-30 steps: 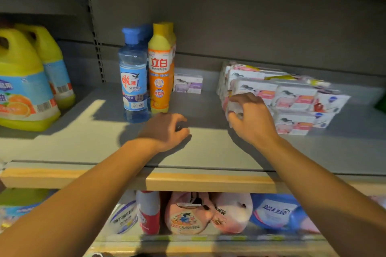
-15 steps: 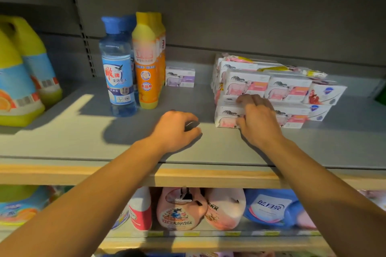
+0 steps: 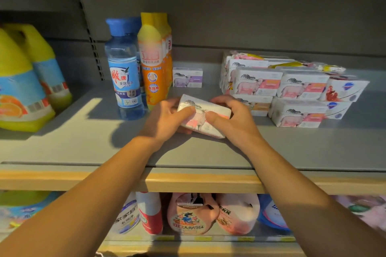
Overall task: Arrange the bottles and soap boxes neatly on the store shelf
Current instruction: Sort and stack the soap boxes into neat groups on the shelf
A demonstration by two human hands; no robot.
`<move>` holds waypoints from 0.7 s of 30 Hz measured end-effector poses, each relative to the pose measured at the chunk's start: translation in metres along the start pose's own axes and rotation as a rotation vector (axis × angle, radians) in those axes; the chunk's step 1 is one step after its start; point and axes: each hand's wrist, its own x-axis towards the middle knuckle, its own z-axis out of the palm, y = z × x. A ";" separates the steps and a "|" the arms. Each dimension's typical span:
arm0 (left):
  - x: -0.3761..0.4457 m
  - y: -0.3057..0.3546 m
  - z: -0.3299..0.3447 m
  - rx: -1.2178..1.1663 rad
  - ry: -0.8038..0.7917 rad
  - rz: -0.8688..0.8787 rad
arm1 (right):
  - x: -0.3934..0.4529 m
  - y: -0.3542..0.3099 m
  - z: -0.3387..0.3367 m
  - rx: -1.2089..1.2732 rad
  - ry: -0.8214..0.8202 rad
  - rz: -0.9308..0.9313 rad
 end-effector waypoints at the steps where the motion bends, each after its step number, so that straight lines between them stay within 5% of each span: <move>1: 0.002 -0.001 -0.002 -0.062 0.001 -0.041 | -0.001 0.002 0.000 -0.019 -0.029 0.002; 8: 0.007 -0.006 -0.009 -0.350 -0.015 -0.122 | 0.004 0.015 -0.004 0.042 -0.172 0.015; 12: 0.008 -0.003 -0.009 -0.388 0.001 -0.140 | 0.009 0.017 -0.006 0.150 -0.053 0.100; 16: 0.001 0.000 -0.005 -0.264 -0.077 -0.021 | 0.012 0.013 -0.009 0.273 0.009 0.205; 21: -0.005 0.001 -0.004 0.030 0.015 0.096 | 0.015 0.011 -0.015 0.290 -0.047 0.348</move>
